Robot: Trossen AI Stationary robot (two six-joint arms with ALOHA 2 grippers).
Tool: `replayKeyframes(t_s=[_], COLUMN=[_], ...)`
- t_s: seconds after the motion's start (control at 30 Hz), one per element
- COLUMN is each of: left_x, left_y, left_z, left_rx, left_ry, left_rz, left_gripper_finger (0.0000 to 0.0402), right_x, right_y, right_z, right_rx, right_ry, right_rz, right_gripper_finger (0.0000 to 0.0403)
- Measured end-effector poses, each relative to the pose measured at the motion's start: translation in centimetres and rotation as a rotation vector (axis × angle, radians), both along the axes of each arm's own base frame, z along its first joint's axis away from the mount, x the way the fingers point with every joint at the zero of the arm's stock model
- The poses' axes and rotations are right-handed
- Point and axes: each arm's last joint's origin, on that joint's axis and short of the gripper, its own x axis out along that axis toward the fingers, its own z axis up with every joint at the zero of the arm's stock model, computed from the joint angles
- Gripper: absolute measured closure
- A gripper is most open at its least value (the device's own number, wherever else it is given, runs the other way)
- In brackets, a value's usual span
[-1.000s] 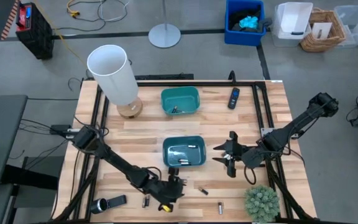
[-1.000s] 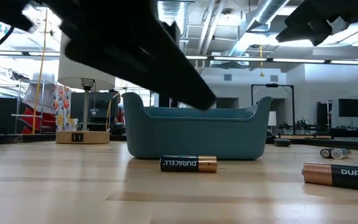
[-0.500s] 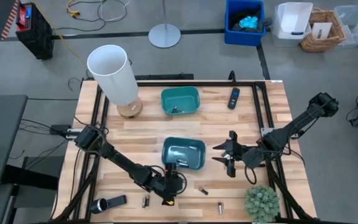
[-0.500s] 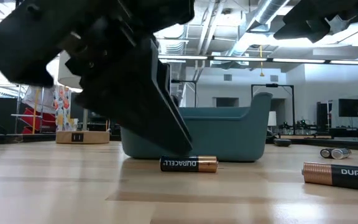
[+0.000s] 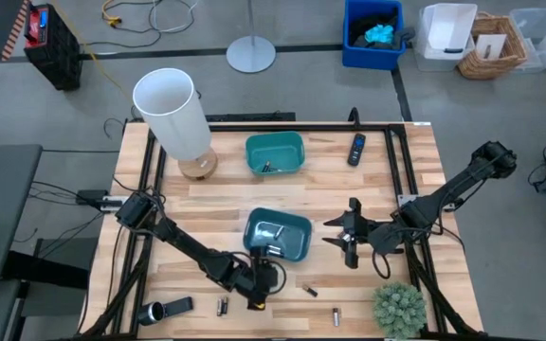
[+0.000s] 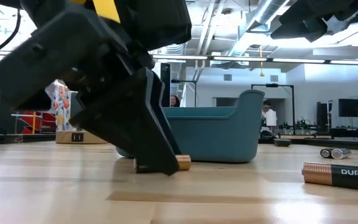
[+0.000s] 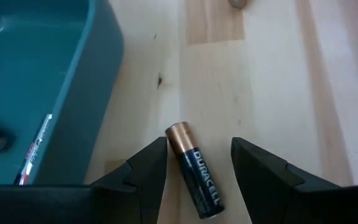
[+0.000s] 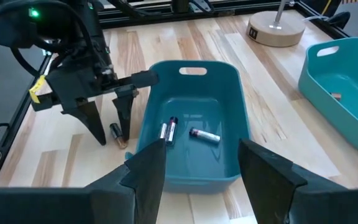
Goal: Sort batteries
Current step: Put the black battery into the green bin
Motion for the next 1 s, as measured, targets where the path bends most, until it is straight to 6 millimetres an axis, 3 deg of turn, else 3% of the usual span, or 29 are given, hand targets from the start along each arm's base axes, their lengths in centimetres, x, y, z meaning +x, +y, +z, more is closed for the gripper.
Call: replayKeyframes(t_s=[0.2,0.53,1.0], left_x=[-0.18,-0.24,0.08], left_y=[0.02,0.13,0.18], left_z=[-0.11,-0.11,0.24], left_rx=[-0.014,0.001,0.029], left_ry=[0.030,0.044,0.044], left_rz=[-0.004,-0.017,-0.035], left_gripper_finger=[0.0250,0.0360,0.0364], right_x=[0.00,0.21,0.20], right_y=[-0.01,-0.39,-0.38], right_z=[0.00,0.00,0.00], right_rx=[0.000,0.000,0.000], right_ry=[0.000,0.000,0.000], right_rz=[0.000,-0.019,-0.018], right_gripper_finger=[0.0187,0.0187,0.0187])
